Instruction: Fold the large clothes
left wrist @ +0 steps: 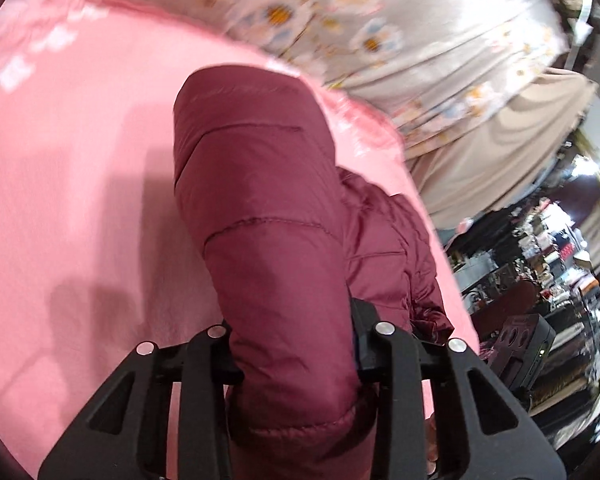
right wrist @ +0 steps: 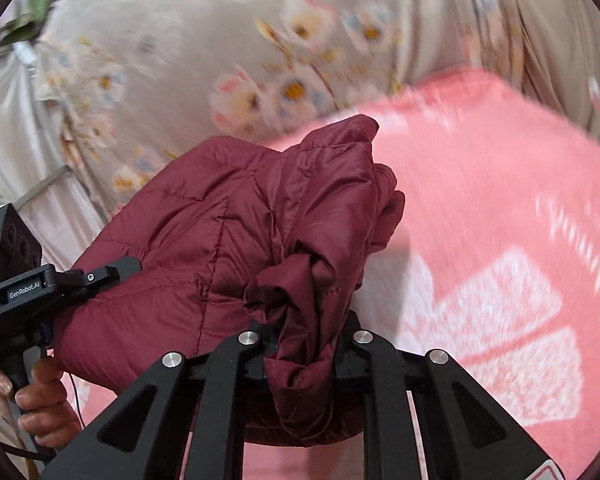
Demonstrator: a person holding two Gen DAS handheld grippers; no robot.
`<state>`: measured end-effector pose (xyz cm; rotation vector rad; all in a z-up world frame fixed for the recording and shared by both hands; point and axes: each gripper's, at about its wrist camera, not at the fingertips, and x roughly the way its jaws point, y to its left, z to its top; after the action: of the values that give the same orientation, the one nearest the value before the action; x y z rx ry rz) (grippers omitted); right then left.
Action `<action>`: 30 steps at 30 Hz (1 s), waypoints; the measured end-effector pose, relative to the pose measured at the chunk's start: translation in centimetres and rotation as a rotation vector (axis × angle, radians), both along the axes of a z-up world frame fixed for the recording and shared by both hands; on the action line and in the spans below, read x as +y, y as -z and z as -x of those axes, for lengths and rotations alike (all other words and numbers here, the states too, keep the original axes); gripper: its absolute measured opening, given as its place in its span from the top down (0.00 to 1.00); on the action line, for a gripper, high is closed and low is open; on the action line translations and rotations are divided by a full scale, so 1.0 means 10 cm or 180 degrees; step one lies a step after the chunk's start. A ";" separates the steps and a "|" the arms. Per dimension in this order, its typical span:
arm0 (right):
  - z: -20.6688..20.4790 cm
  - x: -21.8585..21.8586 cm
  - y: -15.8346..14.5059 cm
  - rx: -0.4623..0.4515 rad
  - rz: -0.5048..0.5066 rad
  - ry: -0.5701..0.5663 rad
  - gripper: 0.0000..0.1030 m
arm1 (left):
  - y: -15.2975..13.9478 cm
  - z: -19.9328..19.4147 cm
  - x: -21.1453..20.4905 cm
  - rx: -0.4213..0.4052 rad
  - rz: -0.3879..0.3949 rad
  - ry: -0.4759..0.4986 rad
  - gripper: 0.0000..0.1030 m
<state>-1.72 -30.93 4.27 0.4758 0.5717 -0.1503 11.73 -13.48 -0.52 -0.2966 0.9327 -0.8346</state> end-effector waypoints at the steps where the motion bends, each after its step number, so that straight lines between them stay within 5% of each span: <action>1: 0.03 0.08 -0.15 -0.0119 0.0095 -0.0007 0.85 | -0.12 0.04 0.07 -0.0092 0.0052 0.0017 0.69; 8: 0.12 0.58 -1.02 -0.0903 0.0677 -0.0118 0.85 | -0.99 0.29 0.61 -0.0899 0.0406 0.0068 0.69; 14: 0.06 0.93 -1.43 -0.1270 0.1052 -0.0243 0.85 | -1.51 0.43 1.07 -0.1523 0.0508 0.0005 0.68; 30: -0.65 1.53 -1.43 -0.1391 0.1146 -0.0413 0.85 | -1.64 0.10 1.92 -0.1973 0.0453 -0.0332 0.68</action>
<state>4.74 -15.67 18.52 0.1113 0.1383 -0.0206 10.74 5.75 15.91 -0.1879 0.2782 -0.8286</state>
